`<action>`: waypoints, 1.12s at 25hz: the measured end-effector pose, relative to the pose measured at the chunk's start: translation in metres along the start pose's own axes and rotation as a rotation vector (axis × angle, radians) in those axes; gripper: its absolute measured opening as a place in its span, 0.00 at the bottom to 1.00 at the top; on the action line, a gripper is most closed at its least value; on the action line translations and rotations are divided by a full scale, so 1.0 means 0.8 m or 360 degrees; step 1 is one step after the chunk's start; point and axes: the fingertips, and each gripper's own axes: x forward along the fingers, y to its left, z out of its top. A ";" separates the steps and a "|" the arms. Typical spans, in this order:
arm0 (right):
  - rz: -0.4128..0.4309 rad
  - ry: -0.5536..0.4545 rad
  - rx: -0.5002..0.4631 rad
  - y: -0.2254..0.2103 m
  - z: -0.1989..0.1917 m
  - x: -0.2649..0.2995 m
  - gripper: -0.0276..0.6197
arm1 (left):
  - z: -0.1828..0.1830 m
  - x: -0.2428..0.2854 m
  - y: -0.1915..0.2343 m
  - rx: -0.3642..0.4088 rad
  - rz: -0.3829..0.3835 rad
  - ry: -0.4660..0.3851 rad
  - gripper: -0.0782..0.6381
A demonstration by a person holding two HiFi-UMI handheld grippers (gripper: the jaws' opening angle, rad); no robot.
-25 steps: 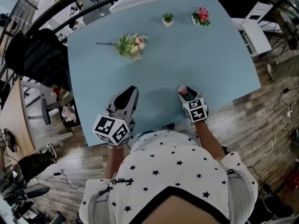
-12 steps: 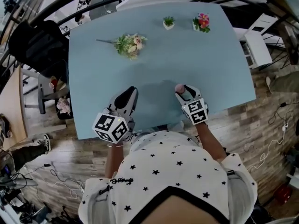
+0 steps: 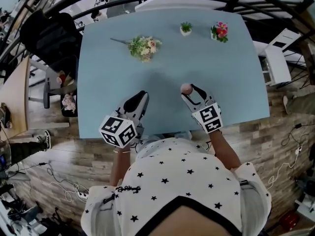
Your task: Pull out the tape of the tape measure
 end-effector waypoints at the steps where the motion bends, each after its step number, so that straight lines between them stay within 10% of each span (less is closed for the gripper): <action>1: 0.0021 -0.0029 -0.0016 0.003 0.009 -0.001 0.37 | 0.001 -0.001 -0.001 -0.0007 -0.0005 -0.0003 0.18; 28: 0.0434 -0.0447 -0.0679 0.099 0.132 -0.029 0.37 | -0.001 0.031 -0.059 -0.0256 -0.0507 0.0098 0.34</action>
